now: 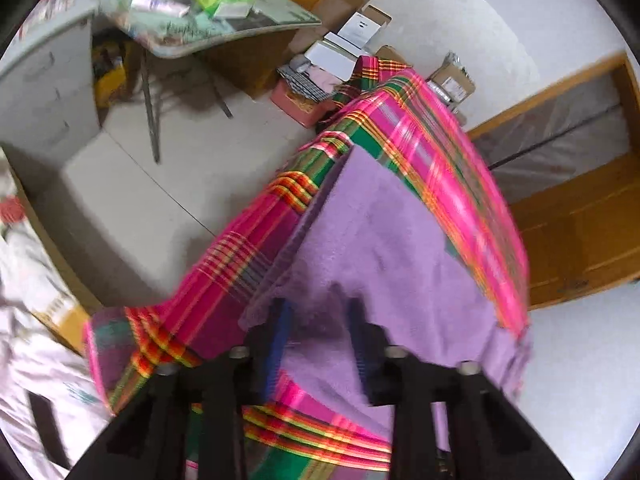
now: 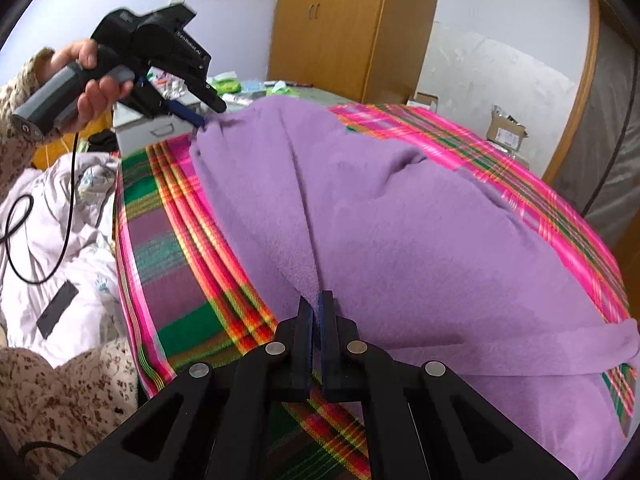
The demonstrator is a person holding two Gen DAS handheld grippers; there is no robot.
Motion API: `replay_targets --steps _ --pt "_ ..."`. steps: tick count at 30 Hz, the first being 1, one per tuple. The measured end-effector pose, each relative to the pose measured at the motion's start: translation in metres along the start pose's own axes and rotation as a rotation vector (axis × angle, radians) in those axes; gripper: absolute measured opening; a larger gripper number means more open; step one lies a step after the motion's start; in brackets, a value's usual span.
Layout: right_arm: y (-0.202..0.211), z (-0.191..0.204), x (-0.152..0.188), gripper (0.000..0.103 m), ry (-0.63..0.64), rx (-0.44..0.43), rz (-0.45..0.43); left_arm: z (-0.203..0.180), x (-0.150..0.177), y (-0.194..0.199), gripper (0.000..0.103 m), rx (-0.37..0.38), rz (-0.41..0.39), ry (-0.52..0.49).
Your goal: Fold clothes
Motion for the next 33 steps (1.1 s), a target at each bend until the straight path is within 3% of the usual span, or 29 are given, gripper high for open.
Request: replay_targets --steps 1,6,12,15,17,19,23,25,33 --pt "0.0 0.0 0.0 0.003 0.003 -0.001 -0.001 0.001 0.001 0.0 0.0 -0.021 -0.012 -0.019" --pt "0.007 -0.003 -0.007 0.003 0.003 0.006 -0.029 0.0 -0.005 0.012 0.0 0.007 -0.084 -0.008" --pt "0.026 -0.007 -0.026 0.003 -0.004 0.044 -0.104 -0.008 -0.021 0.054 0.0 0.075 -0.24 -0.009" --pt "0.027 -0.007 -0.027 0.003 -0.001 0.048 -0.103 -0.006 -0.013 0.046 0.0 0.084 -0.187 -0.015" --pt "0.021 -0.007 -0.022 0.003 -0.003 0.04 -0.08 -0.004 0.0 0.029 0.002 0.089 -0.102 0.007" --pt "0.016 -0.006 -0.017 0.003 -0.008 0.032 -0.063 -0.001 0.01 0.014 0.009 0.088 -0.044 0.024" --pt "0.014 -0.005 -0.011 0.003 -0.011 0.021 -0.047 0.001 0.008 0.008 0.034 0.099 -0.038 0.063" --pt "0.013 -0.005 -0.01 0.003 -0.006 0.019 -0.04 0.001 0.003 0.008 0.042 0.101 -0.037 0.086" --pt "0.011 -0.006 -0.007 0.003 -0.014 0.004 -0.038 0.007 -0.003 0.008 0.043 0.094 -0.036 0.173"
Point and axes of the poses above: each gripper's, at about its wrist camera, not at the fingertips, and y roughly against the way its jaws point, z to its left, x to its underside, the point moved 9 cm from there along -y, roughly the way its jaws point, and after that the axes turned 2 degrees about z, right-handed, at the moved point
